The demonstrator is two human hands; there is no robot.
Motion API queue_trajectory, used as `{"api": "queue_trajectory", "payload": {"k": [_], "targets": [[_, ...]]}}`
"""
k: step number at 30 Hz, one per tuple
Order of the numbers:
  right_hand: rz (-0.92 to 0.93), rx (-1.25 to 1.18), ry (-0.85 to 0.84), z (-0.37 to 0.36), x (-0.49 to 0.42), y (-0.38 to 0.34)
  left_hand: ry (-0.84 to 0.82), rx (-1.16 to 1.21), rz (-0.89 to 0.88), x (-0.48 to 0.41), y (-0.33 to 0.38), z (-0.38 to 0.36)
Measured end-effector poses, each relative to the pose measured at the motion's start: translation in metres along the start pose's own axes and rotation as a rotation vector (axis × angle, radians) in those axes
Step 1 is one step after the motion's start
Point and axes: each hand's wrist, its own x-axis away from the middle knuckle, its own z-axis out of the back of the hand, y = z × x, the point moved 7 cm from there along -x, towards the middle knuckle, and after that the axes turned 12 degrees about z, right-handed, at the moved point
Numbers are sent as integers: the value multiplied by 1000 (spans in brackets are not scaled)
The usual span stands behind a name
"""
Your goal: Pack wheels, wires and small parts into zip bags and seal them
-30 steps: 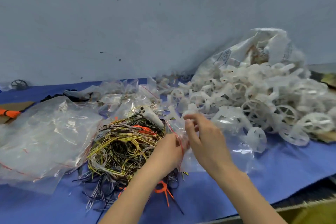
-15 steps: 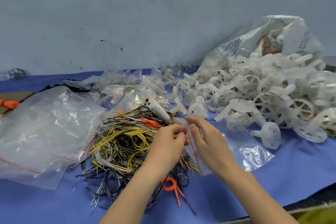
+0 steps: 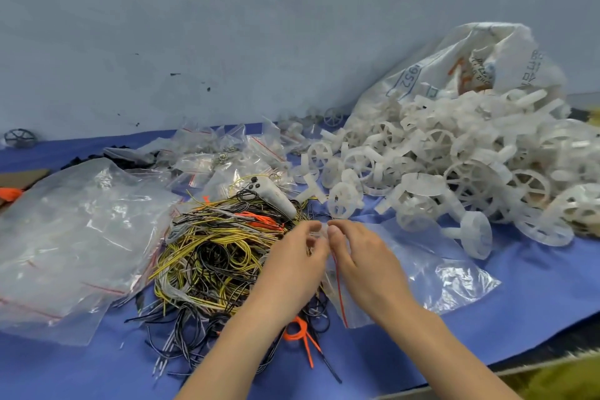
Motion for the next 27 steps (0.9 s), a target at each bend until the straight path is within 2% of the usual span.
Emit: {"api": "queue_trajectory", "payload": {"k": [3, 5, 9, 15, 18, 21, 23, 27], "targets": [[-33, 139, -69, -4, 1, 1, 154, -34, -75, -13, 21, 12], [-43, 155, -61, -2, -1, 2, 142, -59, -89, -29, 40, 9], [-85, 131, 31, 16, -8, 11, 42, -315, -4, -76, 66, -21], [-256, -112, 200, 46, -10, 41, 4, -666, 81, -113, 70, -63], [-313, -231, 281, 56, -10, 49, 43, -729, 100, -116, 65, -67], [-316, -297, 308, 57, -10, 50, 100, -677, 103, -115, 64, -59], [-311, -320, 328, 57, -10, 50, 101, -537, 92, -110, 67, -48], [-323, -425, 328, 55, -11, 48, -9, 164, 113, -81, 62, -17]]}}
